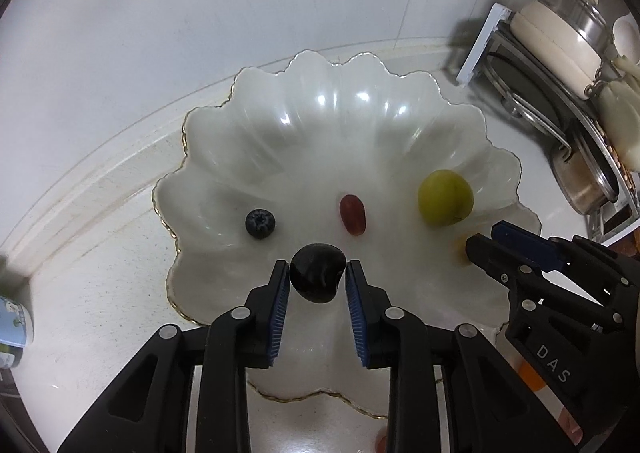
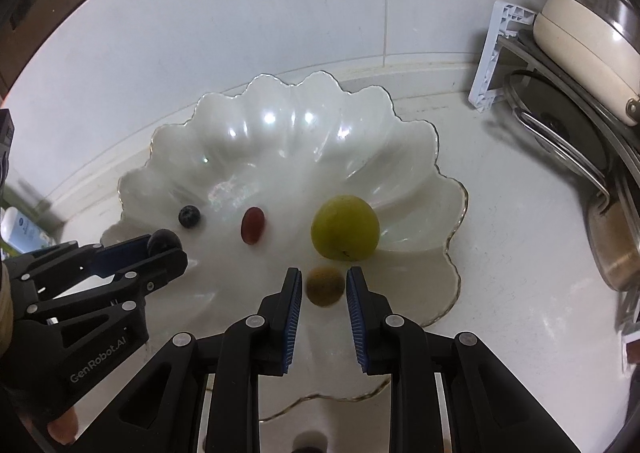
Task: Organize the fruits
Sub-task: 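Open left tool to drop the black plum while right tool releases the brown fruit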
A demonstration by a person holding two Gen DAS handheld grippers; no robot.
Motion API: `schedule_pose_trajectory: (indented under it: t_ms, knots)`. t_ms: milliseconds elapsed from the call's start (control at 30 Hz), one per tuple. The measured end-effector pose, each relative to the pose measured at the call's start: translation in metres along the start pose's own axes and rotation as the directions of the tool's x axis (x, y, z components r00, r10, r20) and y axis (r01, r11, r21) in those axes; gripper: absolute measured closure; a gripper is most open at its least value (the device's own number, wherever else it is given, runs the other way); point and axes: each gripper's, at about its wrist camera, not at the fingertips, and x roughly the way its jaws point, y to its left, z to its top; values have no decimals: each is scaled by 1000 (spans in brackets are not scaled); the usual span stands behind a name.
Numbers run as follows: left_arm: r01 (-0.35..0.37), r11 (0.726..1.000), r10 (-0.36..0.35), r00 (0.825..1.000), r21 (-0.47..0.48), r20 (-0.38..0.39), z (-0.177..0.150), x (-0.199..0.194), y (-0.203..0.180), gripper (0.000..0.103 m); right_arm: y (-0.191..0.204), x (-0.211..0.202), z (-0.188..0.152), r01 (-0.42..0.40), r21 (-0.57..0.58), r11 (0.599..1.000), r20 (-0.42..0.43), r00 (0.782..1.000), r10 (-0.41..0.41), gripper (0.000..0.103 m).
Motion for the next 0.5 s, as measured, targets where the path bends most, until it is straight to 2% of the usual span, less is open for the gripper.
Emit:
schedule_pose_trajectory:
  t_ms: [33,100,133,267,500]
  knots:
    - [-1,1000,1,1000,-1,4,0,-2,1,55,0,0,0,3,1,1000,-3,1000,-3,75]
    - [-12,1000,12,1000,0,16,-1,-4,2,54,-1,0,2,11,6,1000,-1,1000,-11,59]
    - [-21,1000,21,1000,0,22,-1,-7,3,54,-2,-2,1,19,10,1000,6,1000,-19,58]
    - [-45,999,45,998,0,48,-4,-18,5,50,-3,-11,0,30,22,999,26,999,-31,57]
    - [-116,992,108,985,49,134,-13,-49,3,36,-1,-39,-7,39,21,999,81,996,-40,57]
